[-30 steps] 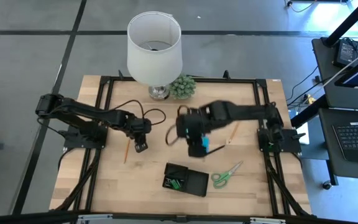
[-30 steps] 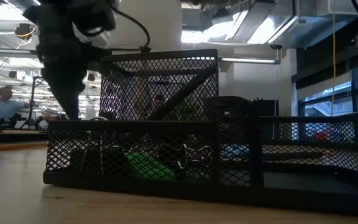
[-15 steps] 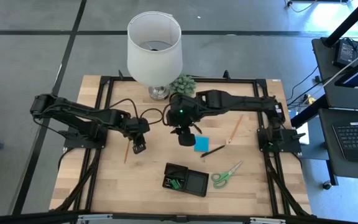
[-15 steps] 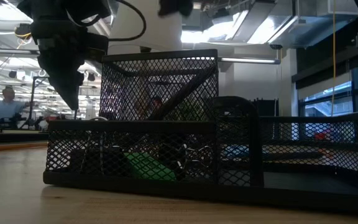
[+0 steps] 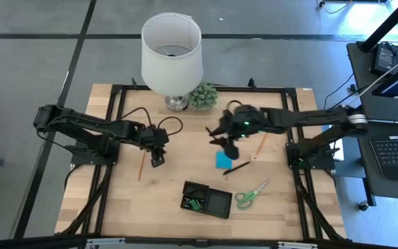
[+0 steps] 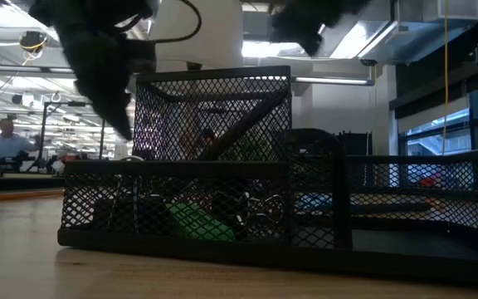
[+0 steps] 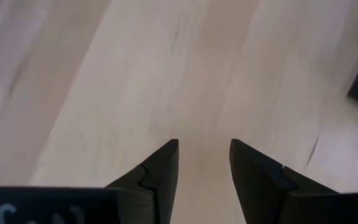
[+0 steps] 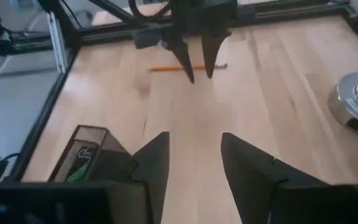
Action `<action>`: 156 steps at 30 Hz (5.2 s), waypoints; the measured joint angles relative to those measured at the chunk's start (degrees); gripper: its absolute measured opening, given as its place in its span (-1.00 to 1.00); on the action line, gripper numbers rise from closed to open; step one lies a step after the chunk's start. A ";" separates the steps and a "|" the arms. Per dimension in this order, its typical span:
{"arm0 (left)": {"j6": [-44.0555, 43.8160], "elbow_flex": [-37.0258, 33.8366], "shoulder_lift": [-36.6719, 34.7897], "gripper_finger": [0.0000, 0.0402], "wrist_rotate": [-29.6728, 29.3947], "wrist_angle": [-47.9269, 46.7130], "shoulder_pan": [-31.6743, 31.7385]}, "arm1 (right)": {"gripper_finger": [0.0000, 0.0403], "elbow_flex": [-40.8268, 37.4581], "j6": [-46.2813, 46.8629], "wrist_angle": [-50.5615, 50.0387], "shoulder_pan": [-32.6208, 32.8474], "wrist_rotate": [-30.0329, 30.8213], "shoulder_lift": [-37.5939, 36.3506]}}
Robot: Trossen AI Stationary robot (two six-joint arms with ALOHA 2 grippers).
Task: Pick and place office supplies into organizer
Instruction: Put the left orange pencil into the desk organizer
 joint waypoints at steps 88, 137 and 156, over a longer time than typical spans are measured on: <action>-71.60 -2.69 17.27 -0.88 15.64 -13.24 -22.17 | -0.26 -23.04 0.74 14.44 -5.90 -5.36 -14.09; -7.88 3.48 17.14 -0.99 -18.73 5.16 -14.74 | -0.26 -23.00 7.69 24.23 -3.56 -5.16 -4.43; 6.68 3.56 17.07 -0.99 -17.05 13.51 -9.79 | -0.26 -23.00 -4.19 29.99 -0.87 4.89 -1.29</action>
